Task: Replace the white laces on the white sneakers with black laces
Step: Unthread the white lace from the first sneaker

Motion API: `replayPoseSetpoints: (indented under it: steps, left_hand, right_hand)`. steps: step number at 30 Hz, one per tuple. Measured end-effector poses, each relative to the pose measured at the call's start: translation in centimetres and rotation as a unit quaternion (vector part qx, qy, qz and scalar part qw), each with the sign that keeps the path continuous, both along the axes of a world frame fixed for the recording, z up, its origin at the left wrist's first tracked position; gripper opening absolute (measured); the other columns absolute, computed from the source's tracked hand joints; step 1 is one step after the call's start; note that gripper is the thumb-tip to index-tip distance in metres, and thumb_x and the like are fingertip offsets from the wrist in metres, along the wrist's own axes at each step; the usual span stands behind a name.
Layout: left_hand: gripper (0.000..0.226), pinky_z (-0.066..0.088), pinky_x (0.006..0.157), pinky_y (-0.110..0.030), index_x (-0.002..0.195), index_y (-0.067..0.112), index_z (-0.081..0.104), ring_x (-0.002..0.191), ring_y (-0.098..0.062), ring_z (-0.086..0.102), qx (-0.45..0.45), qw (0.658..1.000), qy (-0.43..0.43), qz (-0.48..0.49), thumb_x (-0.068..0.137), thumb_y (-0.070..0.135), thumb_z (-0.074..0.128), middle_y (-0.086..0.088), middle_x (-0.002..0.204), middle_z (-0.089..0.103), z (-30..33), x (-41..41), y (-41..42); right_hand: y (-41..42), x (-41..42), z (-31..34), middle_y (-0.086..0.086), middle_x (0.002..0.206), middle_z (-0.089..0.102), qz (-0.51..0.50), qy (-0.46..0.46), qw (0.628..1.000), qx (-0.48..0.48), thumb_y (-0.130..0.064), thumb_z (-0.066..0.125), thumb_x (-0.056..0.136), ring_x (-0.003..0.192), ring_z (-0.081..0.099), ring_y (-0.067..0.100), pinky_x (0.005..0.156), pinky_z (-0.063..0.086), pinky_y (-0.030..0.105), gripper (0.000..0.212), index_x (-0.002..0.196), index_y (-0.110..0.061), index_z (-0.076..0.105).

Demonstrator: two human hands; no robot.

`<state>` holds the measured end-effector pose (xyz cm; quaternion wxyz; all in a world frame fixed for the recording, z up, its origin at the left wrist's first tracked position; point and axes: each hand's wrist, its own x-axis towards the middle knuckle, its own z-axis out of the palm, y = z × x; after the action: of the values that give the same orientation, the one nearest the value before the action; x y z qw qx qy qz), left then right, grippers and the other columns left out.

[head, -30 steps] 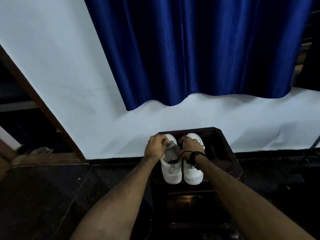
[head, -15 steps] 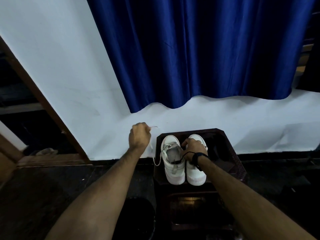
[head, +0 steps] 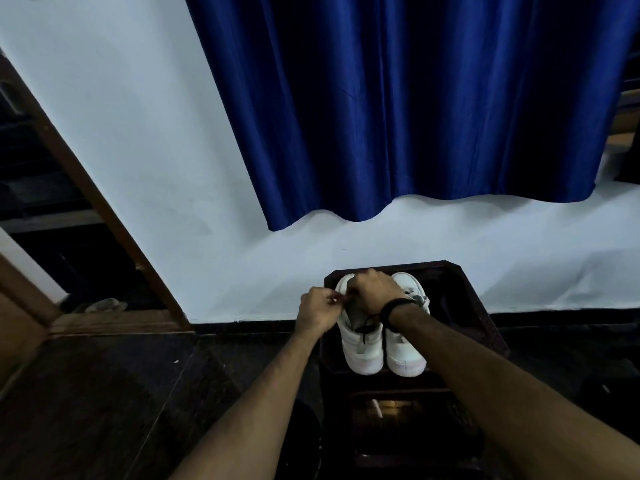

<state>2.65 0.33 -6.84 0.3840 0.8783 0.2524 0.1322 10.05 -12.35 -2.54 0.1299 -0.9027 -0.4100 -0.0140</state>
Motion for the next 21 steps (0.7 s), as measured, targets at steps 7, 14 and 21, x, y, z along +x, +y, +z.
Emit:
replayPoseSetpoints:
  steps: [7, 14, 21]
  left_hand:
    - [0.033, 0.054, 0.072, -0.033, 0.105, 0.022, 0.068, 0.091, -0.024, 0.065, 0.071, 0.997, -0.022, -0.032, 0.073, 0.027, 0.063, -0.004, 0.095, 0.070, -1.3, -0.9, -2.0]
    - [0.025, 0.053, 0.067, -0.036, 0.101, 0.019, 0.067, 0.077, -0.021, 0.063, -0.006, 0.990, -0.126, 0.056, 0.078, 0.029, 0.069, -0.003, 0.085, 0.067, -4.2, -2.1, -3.3]
    - [0.022, 0.050, 0.067, -0.035, 0.098, 0.015, 0.067, 0.078, -0.025, 0.061, 0.006, 0.991, -0.111, 0.070, 0.081, 0.029, 0.069, -0.007, 0.084, 0.063, -4.8, -1.5, -3.5]
  right_hand:
    - [0.6, 0.7, -1.4, 0.016, 0.107, 0.065, -0.044, 0.086, 0.993, 0.071, -0.020, 0.059, 0.086, 0.101, 0.061, 0.036, 0.074, 0.043, 0.033, 0.018, 0.100, -0.008, 0.061]
    - [-0.6, 2.0, 0.6, 0.016, 0.118, 0.058, 0.029, 0.019, 0.998, -0.050, -0.010, 0.051, 0.091, 0.110, 0.057, 0.033, 0.087, 0.045, 0.035, 0.023, 0.111, -0.004, 0.062]
    - [-3.2, 5.1, 1.0, 0.017, 0.121, 0.059, -0.185, 0.045, 0.982, -0.011, -0.021, 0.058, 0.085, 0.115, 0.052, 0.034, 0.091, 0.047, 0.038, 0.038, 0.120, -0.006, 0.057]
